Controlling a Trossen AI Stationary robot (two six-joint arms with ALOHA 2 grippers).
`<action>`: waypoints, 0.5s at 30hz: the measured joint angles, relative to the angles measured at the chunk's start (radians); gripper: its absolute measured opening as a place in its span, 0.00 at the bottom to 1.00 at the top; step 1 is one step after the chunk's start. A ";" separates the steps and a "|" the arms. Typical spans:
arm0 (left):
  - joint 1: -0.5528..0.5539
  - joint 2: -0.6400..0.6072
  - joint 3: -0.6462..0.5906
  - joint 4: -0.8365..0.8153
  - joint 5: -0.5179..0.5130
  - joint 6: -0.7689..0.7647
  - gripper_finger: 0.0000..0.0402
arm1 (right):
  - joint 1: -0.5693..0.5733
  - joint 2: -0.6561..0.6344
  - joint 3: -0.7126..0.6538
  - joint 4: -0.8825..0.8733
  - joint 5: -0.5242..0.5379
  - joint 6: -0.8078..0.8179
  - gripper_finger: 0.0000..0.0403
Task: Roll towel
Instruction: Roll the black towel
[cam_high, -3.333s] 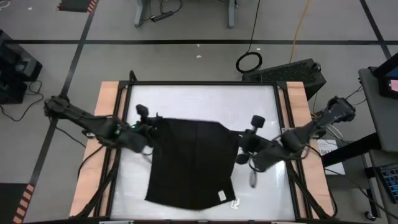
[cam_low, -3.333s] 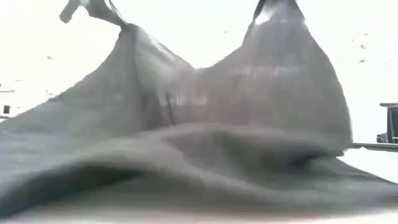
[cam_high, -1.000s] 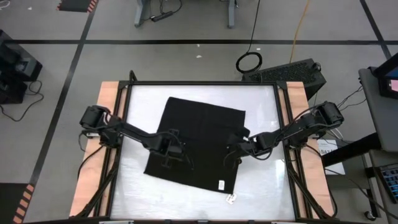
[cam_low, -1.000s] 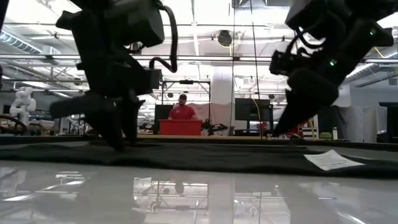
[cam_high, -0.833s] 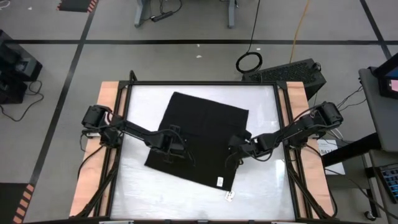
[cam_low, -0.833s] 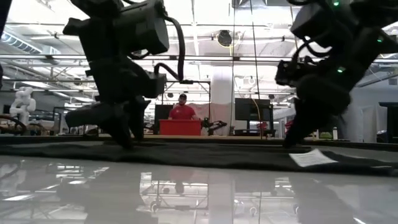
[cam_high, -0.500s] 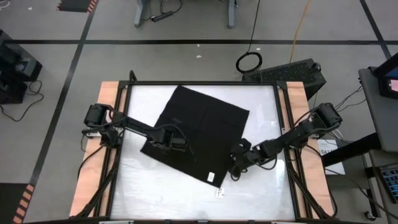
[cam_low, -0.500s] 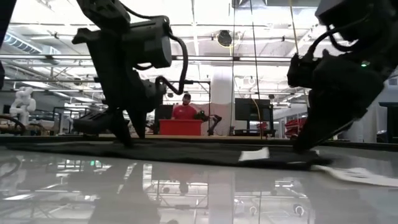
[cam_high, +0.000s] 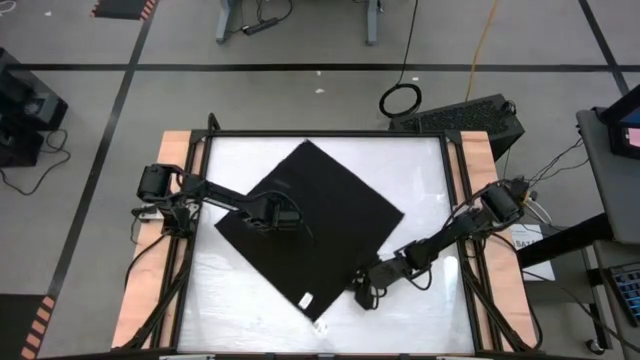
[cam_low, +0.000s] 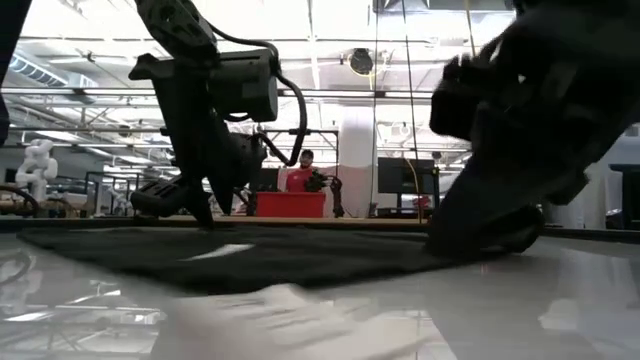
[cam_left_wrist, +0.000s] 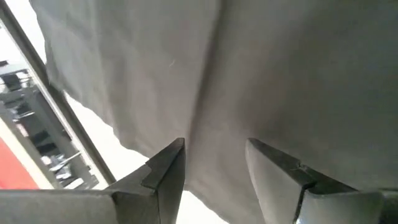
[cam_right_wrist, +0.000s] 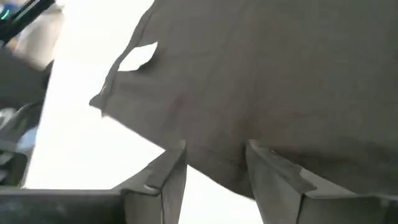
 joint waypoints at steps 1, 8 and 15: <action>0.000 -0.001 0.000 -0.002 -0.009 0.001 0.44 | 0.001 -0.003 0.020 -0.019 -0.017 -0.027 0.39; -0.005 -0.006 0.000 -0.010 -0.014 -0.021 0.44 | 0.000 -0.079 0.191 -0.396 0.075 -0.230 0.38; -0.057 -0.078 0.001 -0.040 0.078 -0.189 0.44 | -0.025 -0.106 0.240 -0.687 0.268 -0.299 0.35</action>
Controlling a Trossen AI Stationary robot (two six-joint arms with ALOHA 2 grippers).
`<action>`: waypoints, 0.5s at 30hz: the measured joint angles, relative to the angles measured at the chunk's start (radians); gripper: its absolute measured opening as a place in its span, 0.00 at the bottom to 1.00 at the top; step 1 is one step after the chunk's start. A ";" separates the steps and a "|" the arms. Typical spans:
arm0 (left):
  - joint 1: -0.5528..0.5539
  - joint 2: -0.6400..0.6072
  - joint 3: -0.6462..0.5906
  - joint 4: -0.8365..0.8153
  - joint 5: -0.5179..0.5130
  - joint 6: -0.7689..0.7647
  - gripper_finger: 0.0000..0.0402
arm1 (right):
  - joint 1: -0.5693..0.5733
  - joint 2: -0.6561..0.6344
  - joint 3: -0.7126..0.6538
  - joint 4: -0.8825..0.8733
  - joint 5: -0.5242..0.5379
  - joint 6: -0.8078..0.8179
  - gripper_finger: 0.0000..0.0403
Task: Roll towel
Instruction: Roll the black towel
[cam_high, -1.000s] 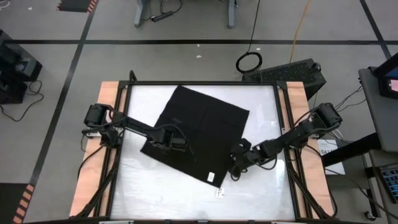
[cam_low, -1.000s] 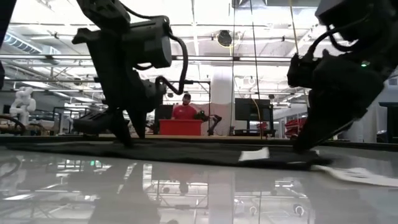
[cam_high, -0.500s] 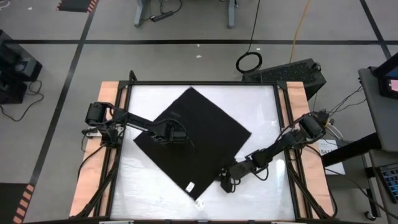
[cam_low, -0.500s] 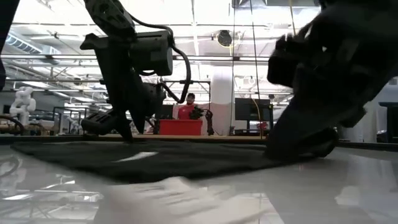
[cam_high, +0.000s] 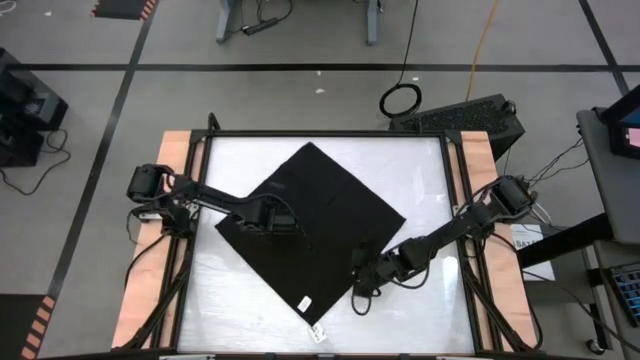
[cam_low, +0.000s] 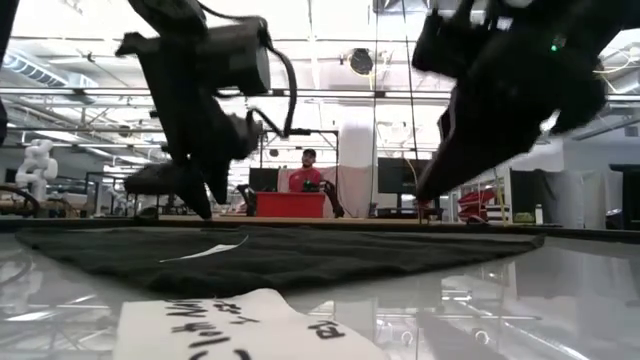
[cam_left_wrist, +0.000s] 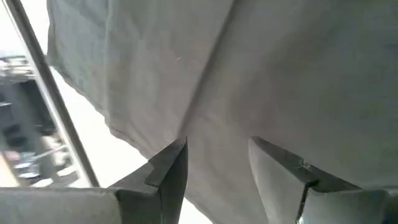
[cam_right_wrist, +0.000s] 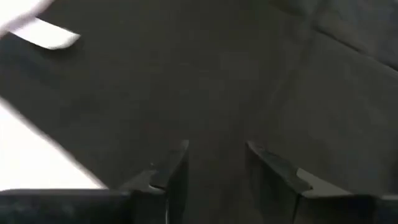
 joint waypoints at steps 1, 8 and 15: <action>-0.010 -0.013 0.000 -0.002 0.029 -0.032 0.44 | -0.011 0.001 -0.001 -0.034 0.001 0.000 0.35; -0.080 -0.058 0.002 -0.007 0.278 -0.250 0.44 | -0.091 0.007 0.000 -0.105 -0.003 -0.039 0.34; -0.129 -0.054 -0.037 0.005 0.267 -0.342 0.44 | -0.164 0.007 -0.016 -0.123 -0.043 -0.110 0.34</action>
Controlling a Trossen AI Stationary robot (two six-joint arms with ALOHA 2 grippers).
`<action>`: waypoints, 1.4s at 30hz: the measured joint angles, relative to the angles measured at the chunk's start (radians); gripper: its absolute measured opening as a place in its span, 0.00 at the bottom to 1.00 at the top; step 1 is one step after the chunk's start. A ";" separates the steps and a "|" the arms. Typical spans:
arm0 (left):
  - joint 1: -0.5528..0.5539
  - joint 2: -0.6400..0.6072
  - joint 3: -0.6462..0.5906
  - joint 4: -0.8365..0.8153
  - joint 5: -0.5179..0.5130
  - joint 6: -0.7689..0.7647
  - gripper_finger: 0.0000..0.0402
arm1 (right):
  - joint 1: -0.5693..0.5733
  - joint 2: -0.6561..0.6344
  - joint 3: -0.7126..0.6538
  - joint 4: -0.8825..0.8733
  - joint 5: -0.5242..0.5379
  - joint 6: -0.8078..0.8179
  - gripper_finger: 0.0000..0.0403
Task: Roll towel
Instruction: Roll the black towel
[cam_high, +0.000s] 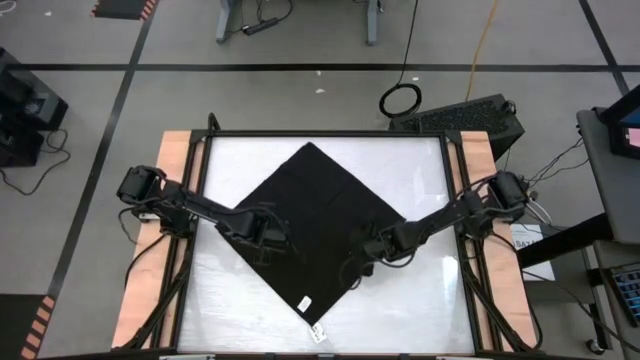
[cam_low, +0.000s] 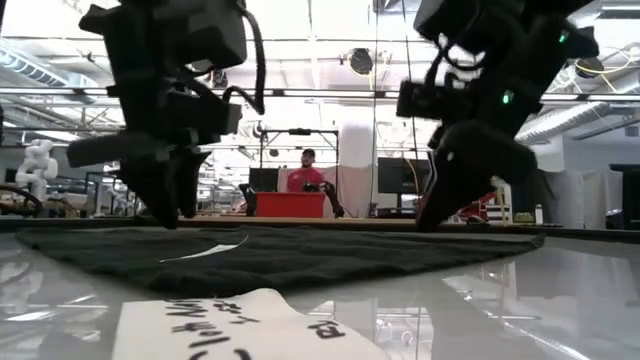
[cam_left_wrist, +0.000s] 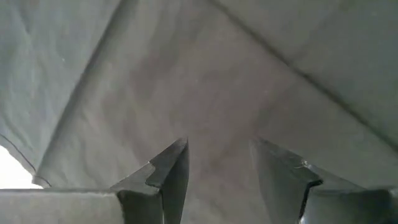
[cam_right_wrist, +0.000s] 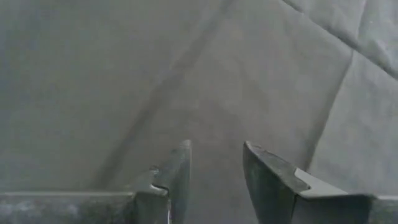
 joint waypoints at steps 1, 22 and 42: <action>0.000 0.000 -0.011 0.006 -0.009 -0.009 0.44 | -0.010 0.000 -0.011 -0.004 -0.014 -0.002 0.34; 0.188 0.002 -0.123 0.248 -0.202 0.420 0.44 | 0.120 0.000 -0.118 0.283 -0.221 0.402 0.34; 0.205 -0.081 -0.092 0.304 -0.246 0.544 0.44 | 0.181 0.002 -0.036 0.343 -0.166 0.178 0.34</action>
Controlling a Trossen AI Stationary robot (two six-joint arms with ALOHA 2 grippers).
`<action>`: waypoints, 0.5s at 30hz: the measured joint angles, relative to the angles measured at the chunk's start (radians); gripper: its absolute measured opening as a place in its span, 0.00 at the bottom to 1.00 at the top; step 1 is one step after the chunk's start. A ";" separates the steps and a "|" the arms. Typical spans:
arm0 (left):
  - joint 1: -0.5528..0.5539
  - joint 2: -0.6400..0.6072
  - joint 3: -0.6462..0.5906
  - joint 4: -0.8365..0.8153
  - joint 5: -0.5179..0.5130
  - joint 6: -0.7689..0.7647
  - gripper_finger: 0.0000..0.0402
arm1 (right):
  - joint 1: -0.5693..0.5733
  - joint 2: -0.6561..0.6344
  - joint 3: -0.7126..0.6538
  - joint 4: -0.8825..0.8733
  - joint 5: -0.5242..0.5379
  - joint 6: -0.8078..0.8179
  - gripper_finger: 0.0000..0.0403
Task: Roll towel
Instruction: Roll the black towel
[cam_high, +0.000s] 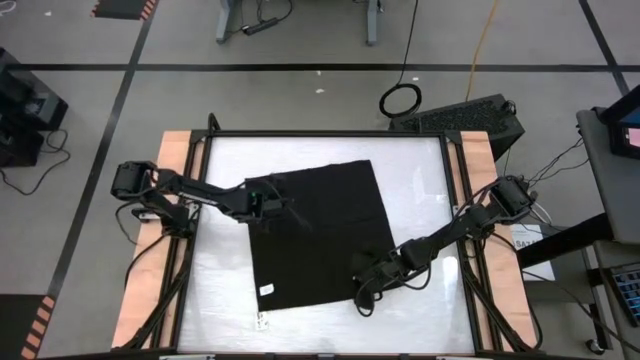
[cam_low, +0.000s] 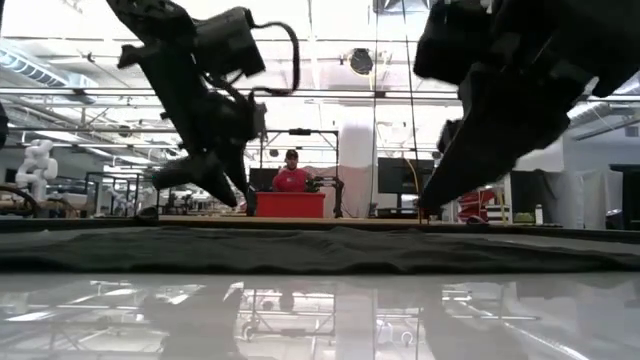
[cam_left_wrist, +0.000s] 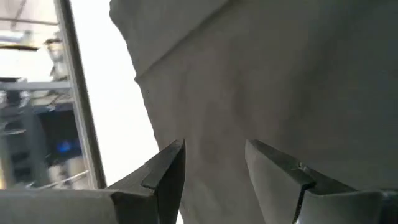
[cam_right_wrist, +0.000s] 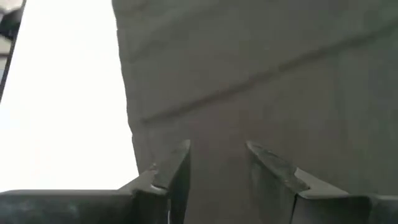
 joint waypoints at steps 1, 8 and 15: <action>-0.015 -0.016 0.000 -0.014 0.018 -0.014 0.44 | 0.002 -0.001 0.007 -0.012 0.000 -0.036 0.34; -0.171 -0.130 0.000 -0.102 0.242 -0.148 0.44 | 0.043 -0.002 0.046 -0.161 0.000 -0.183 0.34; -0.400 -0.161 0.000 -0.130 0.301 -0.293 0.44 | 0.110 -0.002 0.049 -0.243 0.002 -0.240 0.34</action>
